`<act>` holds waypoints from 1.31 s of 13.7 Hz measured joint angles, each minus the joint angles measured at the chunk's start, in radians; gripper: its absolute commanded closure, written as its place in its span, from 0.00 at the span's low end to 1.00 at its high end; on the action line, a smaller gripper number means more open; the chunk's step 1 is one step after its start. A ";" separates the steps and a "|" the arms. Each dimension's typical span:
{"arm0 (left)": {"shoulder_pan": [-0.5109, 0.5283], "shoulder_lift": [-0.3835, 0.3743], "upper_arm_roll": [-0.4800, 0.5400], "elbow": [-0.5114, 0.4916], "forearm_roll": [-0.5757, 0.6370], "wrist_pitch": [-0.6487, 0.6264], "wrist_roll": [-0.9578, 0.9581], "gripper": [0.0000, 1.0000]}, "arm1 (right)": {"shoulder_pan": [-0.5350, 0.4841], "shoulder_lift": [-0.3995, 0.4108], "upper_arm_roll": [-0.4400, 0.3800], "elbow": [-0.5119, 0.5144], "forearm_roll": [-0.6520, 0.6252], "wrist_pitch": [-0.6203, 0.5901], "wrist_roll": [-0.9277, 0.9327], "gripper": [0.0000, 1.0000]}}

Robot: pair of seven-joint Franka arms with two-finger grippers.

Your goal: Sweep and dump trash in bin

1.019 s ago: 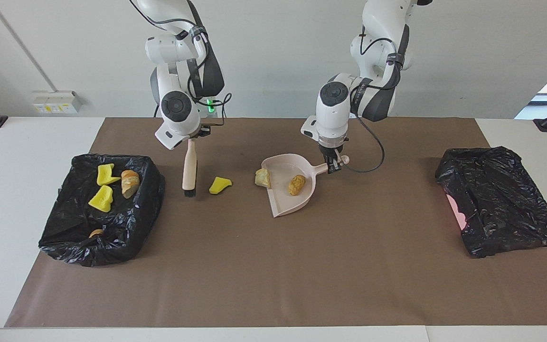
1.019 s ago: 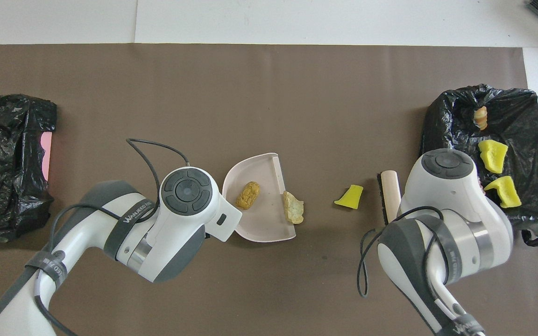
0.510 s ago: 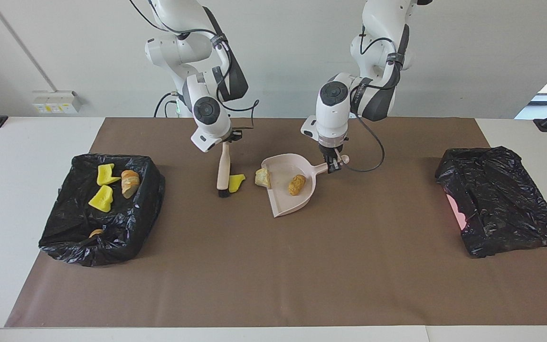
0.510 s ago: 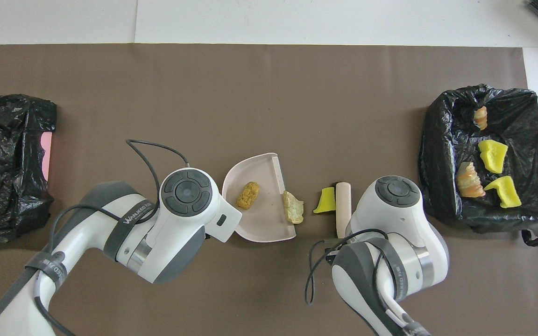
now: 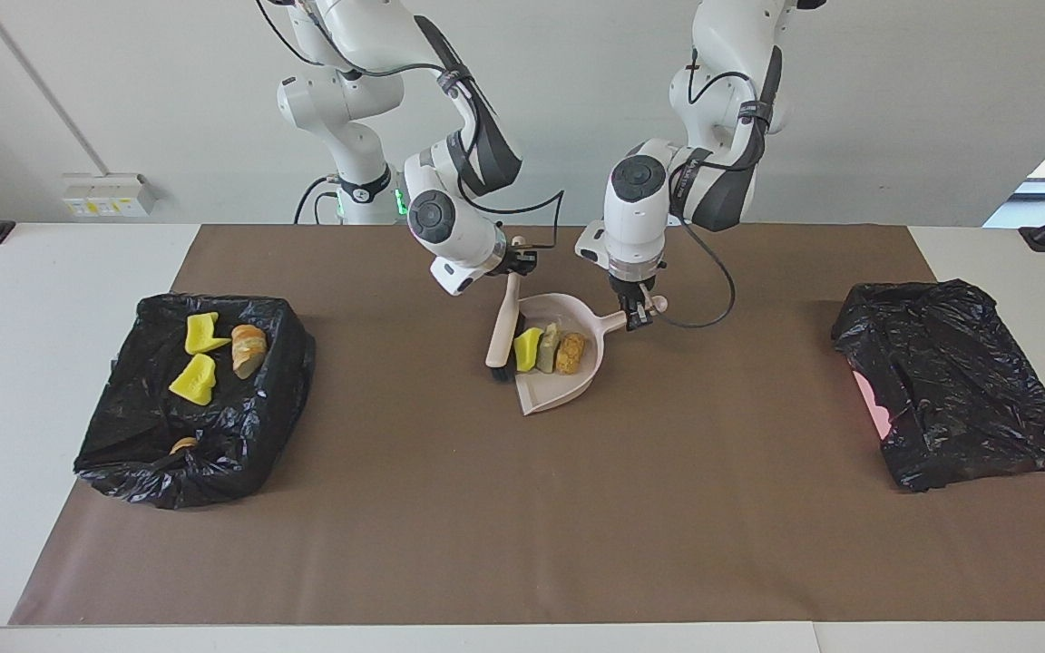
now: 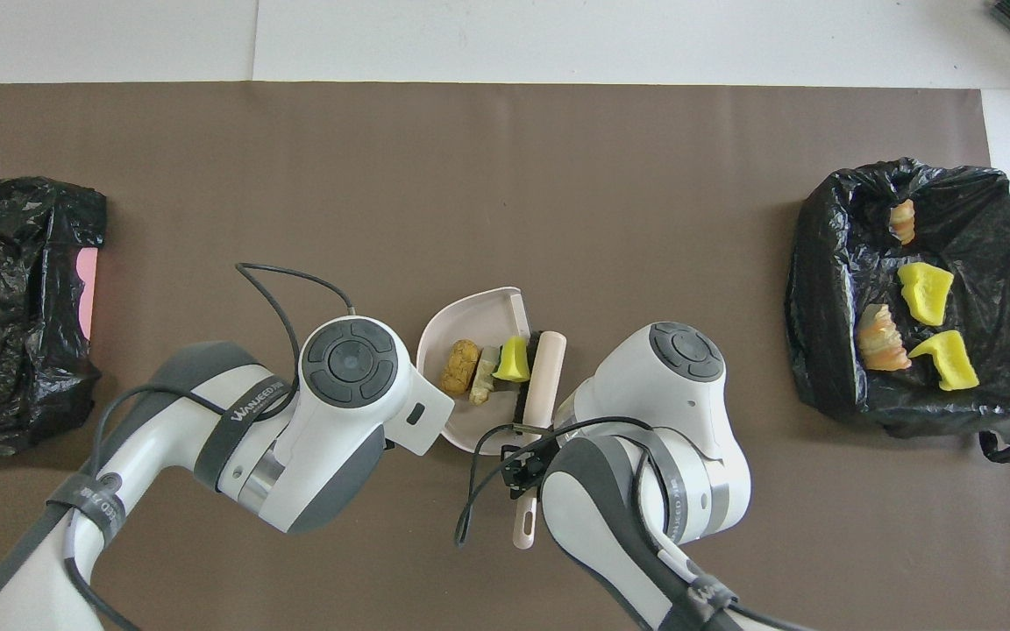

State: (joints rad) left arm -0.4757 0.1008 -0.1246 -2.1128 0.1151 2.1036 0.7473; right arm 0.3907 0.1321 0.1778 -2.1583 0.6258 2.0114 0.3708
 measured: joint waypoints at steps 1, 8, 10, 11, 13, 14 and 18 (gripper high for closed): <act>0.000 0.000 0.000 0.000 0.000 0.000 0.000 1.00 | 0.010 0.003 0.000 0.015 0.007 -0.001 0.012 1.00; 0.000 -0.001 0.002 -0.001 -0.001 0.001 0.000 1.00 | 0.010 -0.020 -0.008 0.140 -0.322 -0.259 0.103 1.00; 0.000 -0.001 0.002 -0.001 -0.001 0.001 0.000 1.00 | 0.013 -0.045 -0.002 0.154 -0.379 -0.325 0.115 1.00; 0.000 -0.001 0.002 -0.001 -0.001 0.001 0.000 1.00 | 0.019 -0.054 -0.001 0.155 -0.392 -0.342 0.115 1.00; 0.000 -0.001 0.002 -0.001 -0.001 0.001 -0.001 1.00 | 0.040 -0.060 -0.001 0.155 -0.403 -0.350 0.121 1.00; 0.000 -0.001 0.002 -0.001 -0.001 0.001 -0.001 1.00 | 0.051 -0.060 0.000 0.154 -0.405 -0.350 0.134 1.00; 0.000 -0.001 0.003 -0.001 -0.002 0.001 -0.002 1.00 | 0.077 -0.064 0.015 0.125 -0.304 -0.256 0.166 1.00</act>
State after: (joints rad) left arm -0.4757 0.1002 -0.1221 -2.1140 0.1135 2.1043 0.7450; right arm 0.4676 0.0685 0.1931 -2.0335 0.3221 1.7558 0.5363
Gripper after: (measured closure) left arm 0.683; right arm 0.740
